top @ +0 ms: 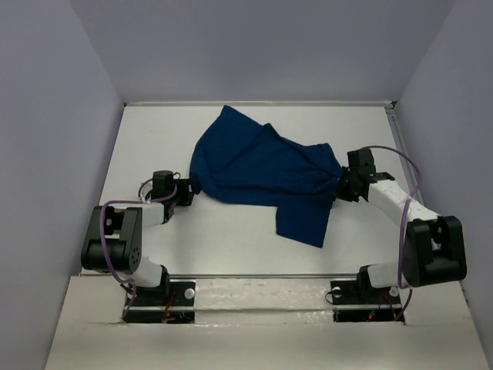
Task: Fold and stack the t-shirts
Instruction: Flatten out the tshirt
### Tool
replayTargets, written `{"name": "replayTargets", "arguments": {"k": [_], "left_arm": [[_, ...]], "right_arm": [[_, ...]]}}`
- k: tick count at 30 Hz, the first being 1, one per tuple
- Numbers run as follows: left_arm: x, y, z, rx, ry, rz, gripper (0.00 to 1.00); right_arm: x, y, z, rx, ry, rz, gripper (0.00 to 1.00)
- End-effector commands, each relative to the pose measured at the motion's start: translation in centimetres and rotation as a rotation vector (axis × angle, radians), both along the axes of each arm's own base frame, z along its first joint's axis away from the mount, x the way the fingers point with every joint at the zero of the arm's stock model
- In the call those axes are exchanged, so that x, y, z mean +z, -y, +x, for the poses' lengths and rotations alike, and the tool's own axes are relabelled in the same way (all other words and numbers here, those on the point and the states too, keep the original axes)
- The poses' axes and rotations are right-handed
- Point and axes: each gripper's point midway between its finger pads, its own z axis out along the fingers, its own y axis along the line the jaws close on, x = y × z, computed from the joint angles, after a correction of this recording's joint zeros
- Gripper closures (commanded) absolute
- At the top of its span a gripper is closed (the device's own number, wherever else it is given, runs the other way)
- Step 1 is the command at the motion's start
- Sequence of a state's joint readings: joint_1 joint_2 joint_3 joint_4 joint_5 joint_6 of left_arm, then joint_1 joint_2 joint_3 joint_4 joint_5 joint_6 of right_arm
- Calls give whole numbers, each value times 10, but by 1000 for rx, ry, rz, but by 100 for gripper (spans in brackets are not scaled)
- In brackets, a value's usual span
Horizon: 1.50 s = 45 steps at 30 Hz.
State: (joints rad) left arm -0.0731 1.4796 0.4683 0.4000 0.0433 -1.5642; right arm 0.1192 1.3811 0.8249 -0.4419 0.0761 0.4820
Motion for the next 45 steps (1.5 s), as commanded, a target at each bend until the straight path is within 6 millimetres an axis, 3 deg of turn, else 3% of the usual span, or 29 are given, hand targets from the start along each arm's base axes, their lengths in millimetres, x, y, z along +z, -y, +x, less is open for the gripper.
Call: {"name": "replayTargets", "arguments": {"k": [1,9,11,13,14,15,17,18,20,23,26,28,29,33,36,40,45], "left_arm": [[-1,3,5,5,-6,8,57],[2,4,10,-25,13,37,88],[5,3,13,-38,19,59,97],[17,0,21,-50,41,84,100],[16,-1,20,-77,27,127,100],[32,-3,28,-87,59,156,100],[36,-16,28,-112,41,266,100],[55,-17,37,-129,80,303,100],[62,-27,34,-192,63,425,100],[88,-40,36,-228,88,553,100],[109,-49,33,-286,116,691,100],[117,-58,30,-309,115,782,100],[119,-61,27,-313,110,809,100],[142,-77,15,-298,138,920,100],[148,-82,8,-301,141,969,100],[148,-82,3,-317,155,985,100],[142,-78,-2,-342,159,980,100]], "right_arm": [[6,-4,1,18,28,14,100],[0,-7,-3,25,15,34,100],[3,-6,-5,27,20,29,85],[9,-7,-7,32,20,33,63],[13,-10,-8,42,23,49,35],[18,-11,-12,44,22,55,25],[23,-12,-20,39,19,71,12],[29,-19,-31,56,15,113,11],[21,-25,-52,44,-22,165,11],[15,-40,-88,45,-72,229,15],[10,-74,-127,100,-153,281,23],[9,-86,-140,101,-184,292,25],[9,-89,-144,63,-193,303,26],[1,-68,-149,-54,-190,206,31],[-10,-62,-155,-91,-207,181,35],[-23,-80,-161,-65,-264,213,47],[-36,-88,-163,-60,-286,199,52]]}}
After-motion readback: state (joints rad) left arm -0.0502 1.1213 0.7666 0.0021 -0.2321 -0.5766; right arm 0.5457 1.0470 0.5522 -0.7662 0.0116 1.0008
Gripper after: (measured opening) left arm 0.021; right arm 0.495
